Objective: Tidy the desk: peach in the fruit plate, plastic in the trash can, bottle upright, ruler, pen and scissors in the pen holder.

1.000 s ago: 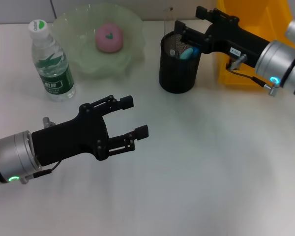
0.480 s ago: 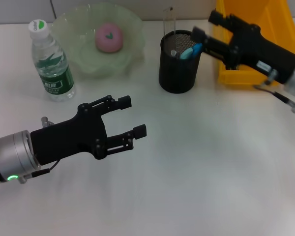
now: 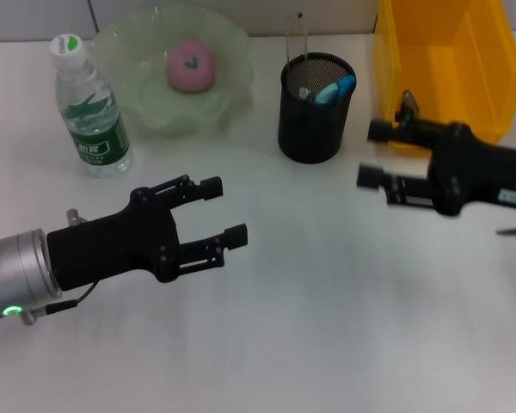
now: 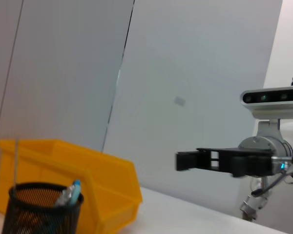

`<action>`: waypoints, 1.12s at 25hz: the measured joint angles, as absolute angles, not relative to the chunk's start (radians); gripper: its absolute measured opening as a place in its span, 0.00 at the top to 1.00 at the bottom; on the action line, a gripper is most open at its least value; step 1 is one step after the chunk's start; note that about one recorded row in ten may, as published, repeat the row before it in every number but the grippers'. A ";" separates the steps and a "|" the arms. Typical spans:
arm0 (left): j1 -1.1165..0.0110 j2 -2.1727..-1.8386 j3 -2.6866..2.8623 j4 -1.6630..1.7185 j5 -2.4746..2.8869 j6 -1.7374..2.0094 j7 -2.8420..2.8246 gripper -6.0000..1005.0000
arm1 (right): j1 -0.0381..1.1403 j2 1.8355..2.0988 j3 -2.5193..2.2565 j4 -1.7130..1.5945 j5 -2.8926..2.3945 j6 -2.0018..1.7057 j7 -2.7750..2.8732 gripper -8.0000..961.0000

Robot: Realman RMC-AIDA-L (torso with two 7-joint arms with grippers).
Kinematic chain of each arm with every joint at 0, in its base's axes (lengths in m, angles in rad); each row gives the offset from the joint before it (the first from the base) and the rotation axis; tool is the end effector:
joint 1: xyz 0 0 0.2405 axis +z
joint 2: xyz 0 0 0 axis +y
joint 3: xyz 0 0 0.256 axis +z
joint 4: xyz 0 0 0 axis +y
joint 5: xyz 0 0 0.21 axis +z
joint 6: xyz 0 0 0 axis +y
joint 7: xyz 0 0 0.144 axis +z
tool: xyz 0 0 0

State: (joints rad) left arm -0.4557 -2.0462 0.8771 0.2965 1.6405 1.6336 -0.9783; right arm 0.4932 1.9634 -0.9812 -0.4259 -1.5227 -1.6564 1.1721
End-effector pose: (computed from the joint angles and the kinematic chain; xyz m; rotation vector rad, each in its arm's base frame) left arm -0.2708 0.2769 -0.0360 -2.6640 -0.4941 -1.0616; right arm 0.2565 0.3113 0.0099 -2.6985 0.4696 1.0565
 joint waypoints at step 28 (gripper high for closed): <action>-0.457 -2.034 0.885 0.341 1.840 1.676 -1.039 0.22 | 0.500 1.981 -0.983 -0.449 -1.785 -1.696 1.149 0.23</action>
